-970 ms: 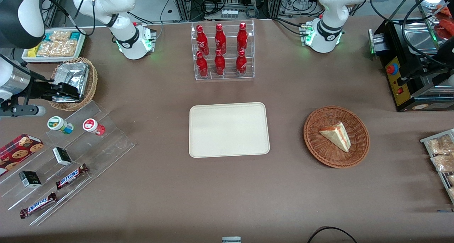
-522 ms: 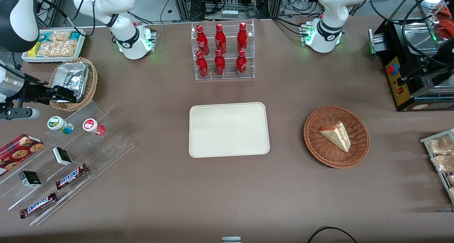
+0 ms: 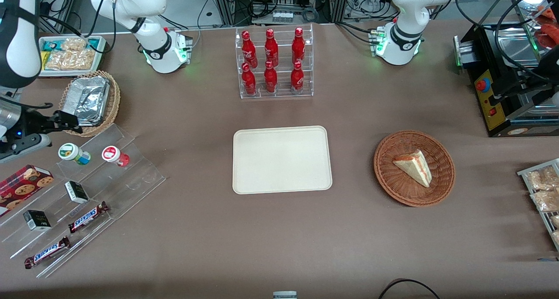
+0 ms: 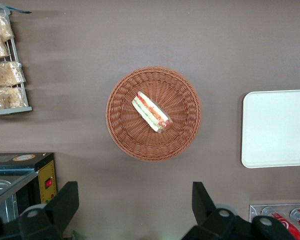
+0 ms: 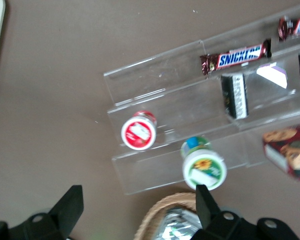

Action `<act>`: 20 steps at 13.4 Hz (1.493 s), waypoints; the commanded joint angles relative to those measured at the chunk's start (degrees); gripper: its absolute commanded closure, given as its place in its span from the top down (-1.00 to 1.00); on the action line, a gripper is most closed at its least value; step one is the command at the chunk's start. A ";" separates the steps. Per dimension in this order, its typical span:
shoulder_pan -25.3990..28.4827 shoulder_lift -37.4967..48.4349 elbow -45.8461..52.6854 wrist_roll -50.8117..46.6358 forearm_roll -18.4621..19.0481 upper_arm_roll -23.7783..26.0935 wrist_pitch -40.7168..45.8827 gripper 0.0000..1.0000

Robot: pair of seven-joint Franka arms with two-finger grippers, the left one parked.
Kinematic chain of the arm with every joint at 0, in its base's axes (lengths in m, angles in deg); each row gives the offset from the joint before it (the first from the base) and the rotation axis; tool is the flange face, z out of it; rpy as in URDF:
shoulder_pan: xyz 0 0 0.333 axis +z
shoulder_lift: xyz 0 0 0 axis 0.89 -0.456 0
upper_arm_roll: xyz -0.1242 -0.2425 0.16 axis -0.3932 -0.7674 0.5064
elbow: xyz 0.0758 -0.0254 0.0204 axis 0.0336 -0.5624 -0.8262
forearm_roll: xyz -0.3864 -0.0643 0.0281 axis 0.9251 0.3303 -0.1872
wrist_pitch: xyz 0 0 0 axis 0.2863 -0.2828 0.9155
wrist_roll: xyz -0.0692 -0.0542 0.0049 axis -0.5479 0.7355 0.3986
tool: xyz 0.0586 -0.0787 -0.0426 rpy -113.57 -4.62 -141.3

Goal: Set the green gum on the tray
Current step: 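Lower the right gripper around the green gum bottle and close it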

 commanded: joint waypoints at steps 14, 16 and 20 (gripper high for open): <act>-7.09 -1.91 -12.15 20.93 -0.02 0.13 -17.77 1.00; -7.09 -1.90 -14.01 20.93 -0.02 0.13 -20.67 1.00; -7.00 -2.25 -16.29 20.93 -0.02 0.13 -24.63 0.83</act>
